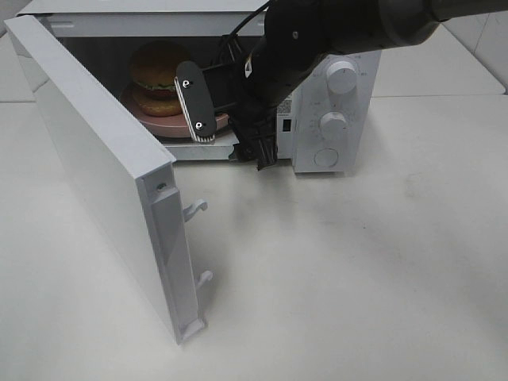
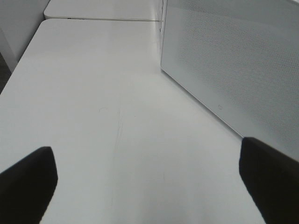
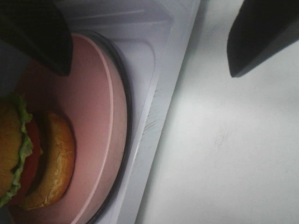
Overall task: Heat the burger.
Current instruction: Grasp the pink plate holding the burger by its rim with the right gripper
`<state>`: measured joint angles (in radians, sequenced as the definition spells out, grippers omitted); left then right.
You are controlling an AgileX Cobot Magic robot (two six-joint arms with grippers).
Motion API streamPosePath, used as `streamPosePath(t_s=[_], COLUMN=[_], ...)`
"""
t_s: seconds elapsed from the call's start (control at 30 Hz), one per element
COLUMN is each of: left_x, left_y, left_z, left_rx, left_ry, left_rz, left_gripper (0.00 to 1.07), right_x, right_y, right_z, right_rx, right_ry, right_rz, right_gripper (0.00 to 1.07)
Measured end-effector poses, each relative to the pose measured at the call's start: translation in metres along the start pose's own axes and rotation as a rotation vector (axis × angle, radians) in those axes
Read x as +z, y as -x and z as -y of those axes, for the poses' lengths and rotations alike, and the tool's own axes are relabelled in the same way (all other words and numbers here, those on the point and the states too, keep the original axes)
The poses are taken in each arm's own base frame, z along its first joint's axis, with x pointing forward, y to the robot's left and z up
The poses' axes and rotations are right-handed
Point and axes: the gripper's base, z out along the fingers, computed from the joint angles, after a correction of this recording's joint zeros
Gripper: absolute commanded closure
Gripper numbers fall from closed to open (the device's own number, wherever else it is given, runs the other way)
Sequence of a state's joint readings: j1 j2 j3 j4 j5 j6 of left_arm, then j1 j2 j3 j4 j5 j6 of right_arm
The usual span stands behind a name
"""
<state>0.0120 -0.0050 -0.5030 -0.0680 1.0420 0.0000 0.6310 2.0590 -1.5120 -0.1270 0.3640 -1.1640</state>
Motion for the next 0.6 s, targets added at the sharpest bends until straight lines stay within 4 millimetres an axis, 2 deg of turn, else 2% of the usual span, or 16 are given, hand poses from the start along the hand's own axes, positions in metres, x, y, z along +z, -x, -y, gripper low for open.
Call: streamPosePath(t_s=[0.3, 0.6], left_x=[0.000, 0.000], left_y=[0.000, 0.000], left_z=[0.000, 0.000], left_rx=[0.000, 0.000], left_ry=[0.000, 0.000], left_rz=[0.000, 0.000], left_gripper=[0.09, 0.09], right_x=[0.028, 0.044], right_y=[0.004, 0.007], right_z=[0.008, 0.016], right_rx=[0.016, 0.066], right_ry=[0.004, -0.006], right_rz=[-0.003, -0.001], right_gripper=[0.22, 0.23])
